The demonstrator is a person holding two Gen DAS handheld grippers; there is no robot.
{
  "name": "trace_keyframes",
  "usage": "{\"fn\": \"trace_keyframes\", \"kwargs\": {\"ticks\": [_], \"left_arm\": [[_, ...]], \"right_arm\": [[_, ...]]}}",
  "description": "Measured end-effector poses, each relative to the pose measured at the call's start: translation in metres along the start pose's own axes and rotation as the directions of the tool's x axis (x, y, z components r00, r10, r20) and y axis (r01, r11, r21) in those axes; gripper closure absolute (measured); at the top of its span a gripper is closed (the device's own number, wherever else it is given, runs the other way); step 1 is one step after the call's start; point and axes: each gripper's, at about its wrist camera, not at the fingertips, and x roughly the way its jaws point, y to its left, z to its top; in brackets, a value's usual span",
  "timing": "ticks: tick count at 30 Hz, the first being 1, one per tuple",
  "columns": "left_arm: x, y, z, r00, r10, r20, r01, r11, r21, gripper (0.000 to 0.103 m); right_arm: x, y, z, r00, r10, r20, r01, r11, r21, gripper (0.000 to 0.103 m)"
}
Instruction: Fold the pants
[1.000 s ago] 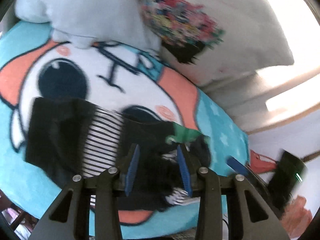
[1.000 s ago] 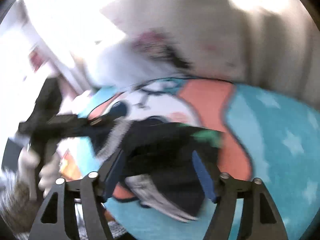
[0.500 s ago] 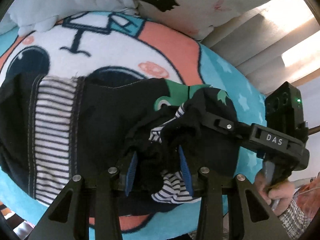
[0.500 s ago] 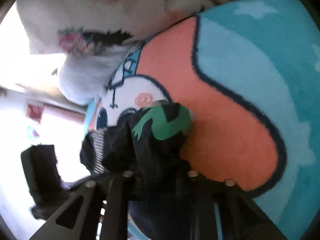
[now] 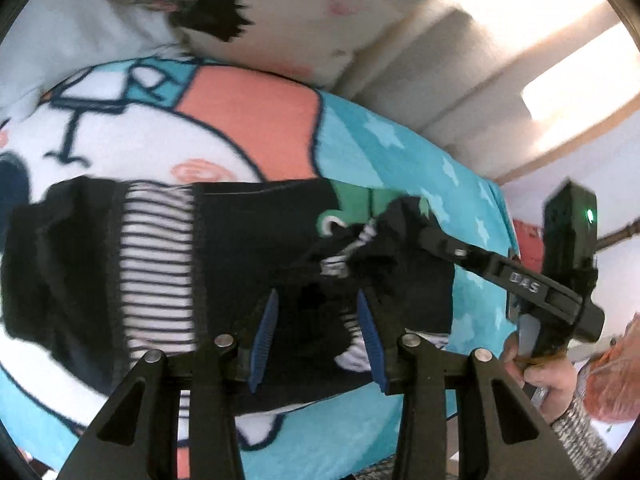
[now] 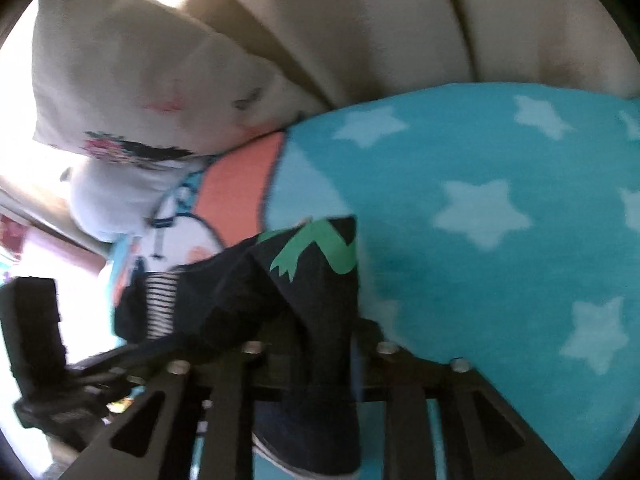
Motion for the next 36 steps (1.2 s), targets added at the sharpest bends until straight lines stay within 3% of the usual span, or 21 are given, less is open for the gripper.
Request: {"fn": "trace_keyframes", "kwargs": {"ticks": [2, 4, 7, 10, 16, 18, 22, 26, 30, 36], "left_arm": [[-0.006, 0.019, -0.002, 1.000, 0.023, 0.015, -0.022, 0.998, -0.058, 0.063], [-0.009, 0.035, -0.005, 0.999, 0.035, 0.016, -0.033, 0.994, -0.103, 0.063], [-0.009, 0.054, -0.012, 0.998, 0.067, 0.014, -0.064, 0.985, -0.158, 0.063], [-0.023, 0.058, -0.010, 0.996, 0.065, 0.055, -0.055, 0.983, -0.176, 0.063], [-0.093, 0.081, -0.014, 0.961, 0.193, 0.196, -0.149, 0.965, -0.217, 0.062], [-0.119, 0.100, -0.022, 0.942, 0.242, 0.231, -0.178, 0.948, -0.265, 0.057], [-0.145, 0.136, -0.034, 0.924, 0.287, 0.253, -0.194, 0.922, -0.336, 0.055], [-0.144, 0.164, -0.038, 0.930, 0.288, 0.227, -0.190, 0.908, -0.375, 0.055], [-0.143, 0.177, -0.040, 0.931, 0.300, 0.209, -0.215, 0.912, -0.348, 0.055], [-0.141, 0.203, -0.041, 0.947, 0.271, 0.175, -0.203, 0.922, -0.330, 0.055]], "right_arm": [[-0.013, -0.004, 0.001, 0.998, -0.013, 0.055, 0.011, 1.000, 0.023, 0.058], [-0.034, -0.004, 0.002, 0.990, -0.048, 0.129, 0.043, 0.998, 0.043, 0.058], [-0.051, 0.014, 0.003, 0.986, 0.007, 0.167, -0.007, 1.000, -0.002, 0.058], [-0.026, 0.049, -0.001, 0.991, 0.120, 0.057, -0.115, 0.990, -0.086, 0.059], [0.053, 0.075, -0.011, 0.986, 0.101, -0.132, -0.118, 0.984, -0.130, 0.058], [0.049, 0.077, -0.012, 0.988, 0.103, -0.112, -0.117, 0.985, -0.124, 0.058], [0.026, 0.081, -0.010, 0.987, 0.128, -0.099, -0.135, 0.989, -0.069, 0.058], [0.012, 0.114, -0.011, 0.990, 0.131, -0.053, -0.137, 0.985, -0.108, 0.054], [0.048, 0.173, -0.016, 0.980, 0.133, -0.147, -0.160, 0.969, -0.189, 0.053], [0.090, 0.249, -0.022, 0.971, 0.062, -0.230, -0.129, 0.949, -0.289, 0.037]]}}
